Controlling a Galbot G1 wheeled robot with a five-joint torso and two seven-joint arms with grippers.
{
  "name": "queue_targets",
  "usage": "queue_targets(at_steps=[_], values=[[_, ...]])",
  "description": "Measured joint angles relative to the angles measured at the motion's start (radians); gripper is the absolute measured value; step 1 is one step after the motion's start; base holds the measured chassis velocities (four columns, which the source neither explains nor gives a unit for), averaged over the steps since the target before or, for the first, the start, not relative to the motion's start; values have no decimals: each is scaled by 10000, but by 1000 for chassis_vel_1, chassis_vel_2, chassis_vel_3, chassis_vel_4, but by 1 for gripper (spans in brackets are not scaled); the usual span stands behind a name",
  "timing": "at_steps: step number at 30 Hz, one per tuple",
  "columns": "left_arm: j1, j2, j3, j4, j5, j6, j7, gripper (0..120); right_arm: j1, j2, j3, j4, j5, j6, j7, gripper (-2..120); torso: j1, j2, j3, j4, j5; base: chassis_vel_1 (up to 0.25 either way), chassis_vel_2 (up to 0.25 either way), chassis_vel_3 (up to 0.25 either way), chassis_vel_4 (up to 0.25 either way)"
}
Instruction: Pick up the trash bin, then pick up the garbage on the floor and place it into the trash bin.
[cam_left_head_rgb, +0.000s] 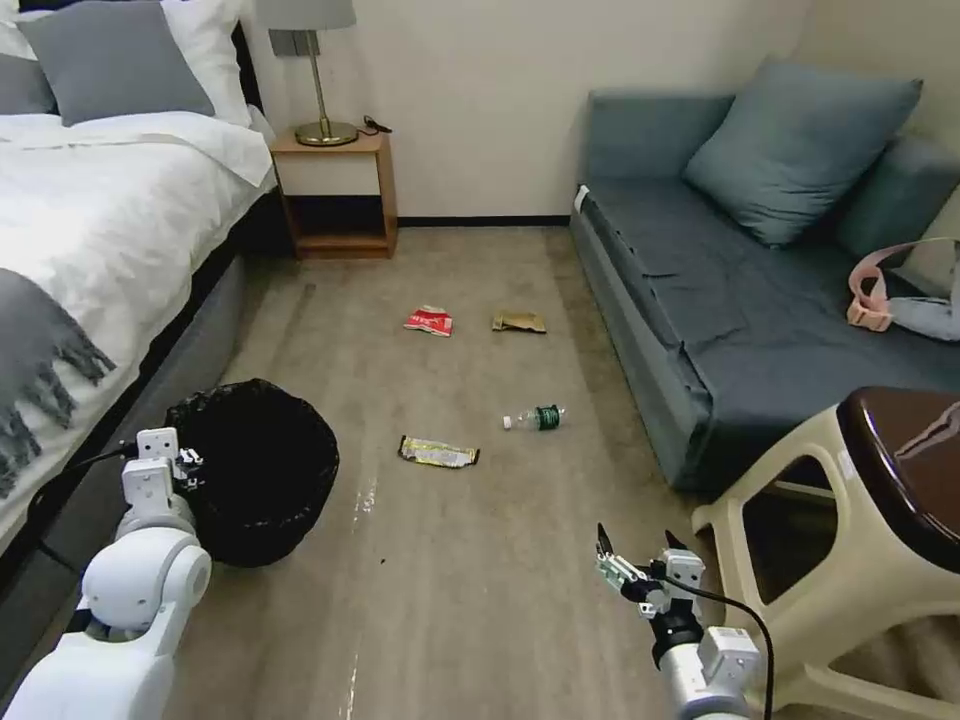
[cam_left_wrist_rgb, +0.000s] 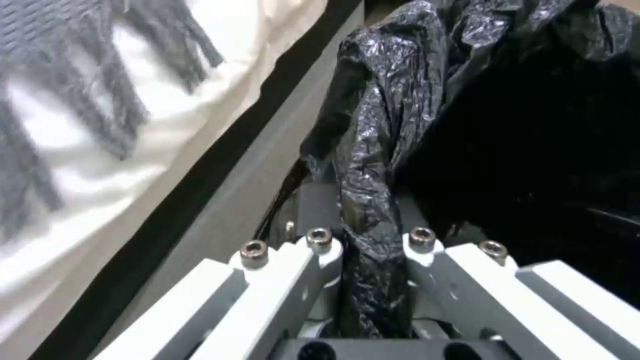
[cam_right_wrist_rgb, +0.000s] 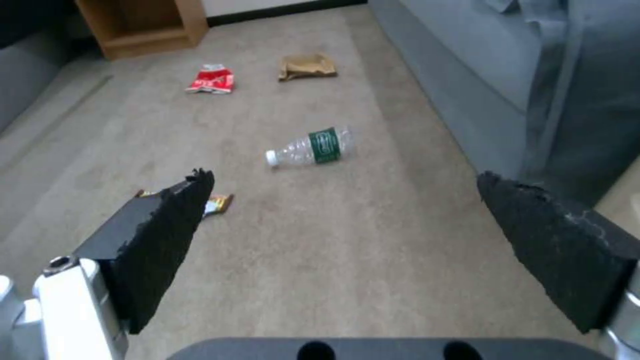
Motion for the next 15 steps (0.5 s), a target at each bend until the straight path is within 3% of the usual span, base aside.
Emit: queue_targets(at_steps=[15], values=[[-317,-1,61,345,52,-112,-9,4,441,4,-134,-484,30,-67,-10,100,0,0,0,-1,0,-135,130,133,-130]])
